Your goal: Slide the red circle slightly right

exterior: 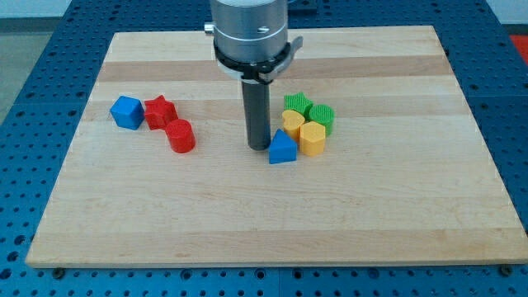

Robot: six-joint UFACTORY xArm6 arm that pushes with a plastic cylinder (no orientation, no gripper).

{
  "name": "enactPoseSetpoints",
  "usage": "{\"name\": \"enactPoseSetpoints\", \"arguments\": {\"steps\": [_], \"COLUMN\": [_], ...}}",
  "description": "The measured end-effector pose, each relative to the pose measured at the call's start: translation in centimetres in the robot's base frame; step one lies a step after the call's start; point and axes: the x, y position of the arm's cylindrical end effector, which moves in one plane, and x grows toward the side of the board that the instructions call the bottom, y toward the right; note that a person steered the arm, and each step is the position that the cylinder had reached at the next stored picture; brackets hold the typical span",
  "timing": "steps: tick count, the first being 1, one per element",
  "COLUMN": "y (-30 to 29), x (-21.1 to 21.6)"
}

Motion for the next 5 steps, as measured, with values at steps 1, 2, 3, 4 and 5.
{"name": "enactPoseSetpoints", "arguments": {"steps": [1, 2, 3, 4, 5], "y": [1.0, 1.3, 1.3, 0.8, -1.9], "x": [0.0, 0.0, 0.0, 0.0, 1.8]}}
